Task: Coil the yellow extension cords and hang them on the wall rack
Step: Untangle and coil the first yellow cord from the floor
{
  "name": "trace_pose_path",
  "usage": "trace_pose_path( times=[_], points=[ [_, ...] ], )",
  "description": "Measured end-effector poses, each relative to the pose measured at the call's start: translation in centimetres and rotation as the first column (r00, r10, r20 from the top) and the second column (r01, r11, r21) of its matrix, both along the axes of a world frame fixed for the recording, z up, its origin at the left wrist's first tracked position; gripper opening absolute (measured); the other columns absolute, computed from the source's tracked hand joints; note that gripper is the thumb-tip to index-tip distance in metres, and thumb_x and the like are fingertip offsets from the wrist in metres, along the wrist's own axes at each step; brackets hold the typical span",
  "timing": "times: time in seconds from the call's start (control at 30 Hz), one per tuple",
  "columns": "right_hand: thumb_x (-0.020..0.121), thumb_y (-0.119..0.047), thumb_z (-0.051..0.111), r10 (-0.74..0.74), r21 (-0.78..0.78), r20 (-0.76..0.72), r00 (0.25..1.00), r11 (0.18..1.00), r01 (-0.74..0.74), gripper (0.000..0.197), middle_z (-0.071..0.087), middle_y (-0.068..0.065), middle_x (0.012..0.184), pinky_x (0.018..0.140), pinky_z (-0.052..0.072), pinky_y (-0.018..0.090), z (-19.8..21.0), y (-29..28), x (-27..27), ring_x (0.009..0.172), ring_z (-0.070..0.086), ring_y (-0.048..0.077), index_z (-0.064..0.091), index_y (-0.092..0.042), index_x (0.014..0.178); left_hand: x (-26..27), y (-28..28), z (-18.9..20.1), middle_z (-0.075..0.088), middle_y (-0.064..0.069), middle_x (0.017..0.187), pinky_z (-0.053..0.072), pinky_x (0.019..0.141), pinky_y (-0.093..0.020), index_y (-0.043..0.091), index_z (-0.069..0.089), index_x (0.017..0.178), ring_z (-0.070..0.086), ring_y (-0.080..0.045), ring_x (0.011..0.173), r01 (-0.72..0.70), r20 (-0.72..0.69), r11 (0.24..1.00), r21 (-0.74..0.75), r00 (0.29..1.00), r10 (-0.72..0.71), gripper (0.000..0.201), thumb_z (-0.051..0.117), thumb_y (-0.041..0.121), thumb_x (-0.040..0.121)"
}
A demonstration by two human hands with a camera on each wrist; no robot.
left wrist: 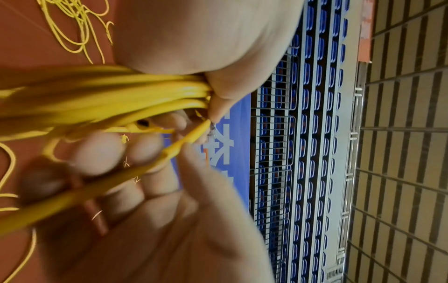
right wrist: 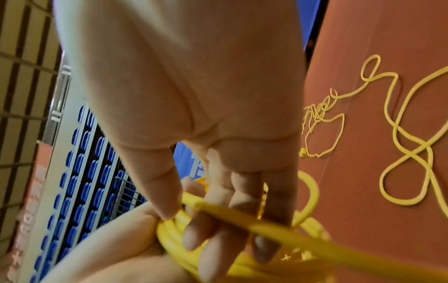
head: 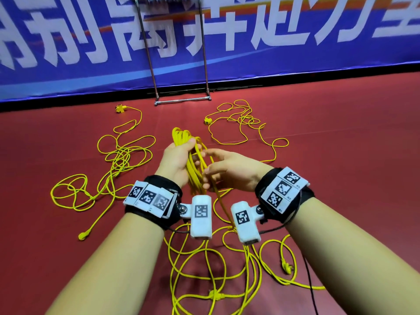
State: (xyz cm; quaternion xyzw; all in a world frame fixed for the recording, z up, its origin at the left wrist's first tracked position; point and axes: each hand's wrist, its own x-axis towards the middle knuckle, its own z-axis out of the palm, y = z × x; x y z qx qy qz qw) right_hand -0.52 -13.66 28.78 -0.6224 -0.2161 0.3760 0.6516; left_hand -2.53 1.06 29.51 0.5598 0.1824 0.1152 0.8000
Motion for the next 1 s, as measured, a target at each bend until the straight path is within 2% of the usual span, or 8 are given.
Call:
trace_pose_path(
  times=[0.1,0.27,0.4,0.5,0.63,0.73,0.83,1.0],
  points=[
    [0.097,0.000,0.050,0.048,-0.090,0.113,0.992,0.995,-0.037,0.013,0.061,0.011,0.074,0.060,0.051,0.027,-0.9,-0.5,-0.1,0.064,0.062,0.024,0.053,-0.013,0.100,0.3,1.4,0.3,0.061,-0.002,0.069,0.044,0.051,-0.026,0.012,0.057,0.088,0.061,-0.011,0.048,-0.099,0.026,0.994,-0.046,0.995,0.100,0.015,0.051,0.018,0.101],
    [0.100,-0.003,0.048,-0.034,-0.045,0.292,0.956,0.998,0.049,0.017,0.058,0.005,0.071,0.053,0.045,0.025,-1.3,-0.3,-0.1,0.056,0.052,0.015,0.061,-0.013,0.099,0.3,2.9,0.7,0.069,0.003,0.067,0.049,0.050,-0.022,0.011,0.058,0.100,0.068,-0.012,0.057,-0.056,0.030,0.988,-0.143,0.998,0.061,0.016,0.049,0.024,0.102],
    [0.100,-0.003,0.046,-0.092,0.002,0.327,0.941,0.995,0.096,0.017,0.058,0.004,0.069,0.050,0.035,0.024,-0.5,0.2,-0.1,0.050,0.046,0.012,0.060,-0.012,0.102,0.0,1.9,0.4,0.069,-0.007,0.084,0.055,0.053,-0.026,0.004,0.058,0.119,0.071,-0.018,0.063,0.050,0.005,0.979,-0.196,0.999,-0.050,0.030,0.048,0.027,0.102],
    [0.100,-0.002,0.046,-0.096,-0.001,0.349,0.932,0.995,0.103,0.017,0.058,0.006,0.069,0.049,0.032,0.024,-0.4,0.3,-0.2,0.047,0.044,0.011,0.060,-0.009,0.105,0.1,1.4,0.2,0.066,-0.012,0.087,0.056,0.051,-0.028,0.002,0.055,0.128,0.069,-0.022,0.065,0.066,-0.018,0.977,-0.202,0.997,-0.071,0.038,0.048,0.028,0.102],
    [0.100,-0.002,0.046,-0.114,-0.018,0.425,0.898,0.991,0.135,0.019,0.057,0.006,0.068,0.043,0.031,0.020,-0.4,0.2,-0.3,0.047,0.041,0.011,0.062,-0.003,0.110,0.4,1.2,0.1,0.062,-0.009,0.085,0.055,0.063,-0.037,0.008,0.056,0.110,0.063,-0.025,0.078,0.080,-0.059,0.982,-0.170,0.994,-0.092,0.025,0.049,0.031,0.101],
    [0.099,-0.002,0.047,-0.139,-0.012,0.446,0.884,0.987,0.162,0.020,0.055,0.004,0.066,0.043,0.031,0.019,-0.7,0.4,-0.4,0.047,0.040,0.011,0.063,-0.003,0.111,0.4,1.2,0.2,0.060,-0.008,0.079,0.053,0.065,-0.037,0.011,0.057,0.095,0.061,-0.023,0.071,0.068,-0.090,0.986,-0.154,0.992,-0.083,0.024,0.050,0.033,0.101],
    [0.100,-0.004,0.047,-0.182,0.023,0.434,0.883,0.981,0.191,0.020,0.053,0.003,0.064,0.046,0.028,0.021,-0.5,0.8,-0.4,0.047,0.038,0.011,0.065,-0.009,0.106,0.2,1.2,0.3,0.063,-0.006,0.068,0.048,0.080,-0.046,0.009,0.059,0.090,0.059,-0.024,0.065,0.073,-0.110,0.985,-0.154,0.990,-0.091,0.031,0.051,0.037,0.100],
    [0.101,-0.003,0.045,-0.212,0.014,0.449,0.868,0.973,0.231,0.023,0.052,0.005,0.064,0.042,0.028,0.019,-0.1,0.8,-0.2,0.047,0.036,0.013,0.065,0.000,0.112,-0.1,0.6,0.5,0.070,-0.005,0.068,0.054,0.059,-0.040,0.009,0.056,0.087,0.065,-0.023,0.055,0.118,-0.123,0.974,-0.195,0.982,-0.144,0.035,0.046,0.040,0.102]
  ],
)
